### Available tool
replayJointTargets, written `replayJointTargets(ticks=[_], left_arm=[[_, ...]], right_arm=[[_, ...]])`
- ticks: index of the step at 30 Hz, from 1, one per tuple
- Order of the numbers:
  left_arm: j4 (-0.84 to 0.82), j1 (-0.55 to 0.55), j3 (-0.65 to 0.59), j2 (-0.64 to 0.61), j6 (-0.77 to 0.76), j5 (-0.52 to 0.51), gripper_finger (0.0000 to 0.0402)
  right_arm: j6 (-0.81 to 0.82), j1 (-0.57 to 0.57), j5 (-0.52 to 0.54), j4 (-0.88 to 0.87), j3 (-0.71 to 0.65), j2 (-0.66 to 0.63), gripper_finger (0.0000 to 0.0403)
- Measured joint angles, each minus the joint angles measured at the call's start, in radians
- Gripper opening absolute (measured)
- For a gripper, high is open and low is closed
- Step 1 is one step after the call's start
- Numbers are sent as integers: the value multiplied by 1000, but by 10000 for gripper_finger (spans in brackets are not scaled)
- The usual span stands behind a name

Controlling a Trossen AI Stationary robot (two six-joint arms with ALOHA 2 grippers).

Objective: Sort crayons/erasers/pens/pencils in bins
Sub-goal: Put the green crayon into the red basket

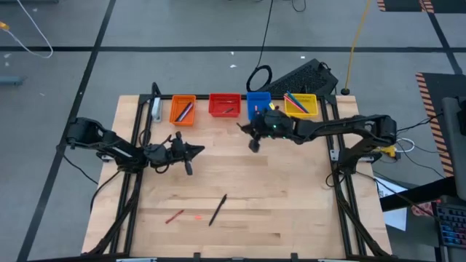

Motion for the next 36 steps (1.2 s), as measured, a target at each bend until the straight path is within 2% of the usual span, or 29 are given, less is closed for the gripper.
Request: replayJointTargets(ticks=[6,11,17,20,22,36], left_arm=[[12,0,0,0,-7,-3,8],[13,0,0,0,-6,-3,4],[15,0,0,0,-6,-3,7],[15,0,0,0,-5,-3,3],[15,0,0,0,-5,-4,5],[16,0,1,0,-1,-8,4]], right_arm=[[-137,-48,108,65,146,121,22],[-213,-122,103,74,270,242,22],[-252,-208,96,105,352,385,22],[-234,-233,29,141,362,430,22],[-217,-240,-3,153,367,449,22],[-143,-245,-7,143,373,467,22]])
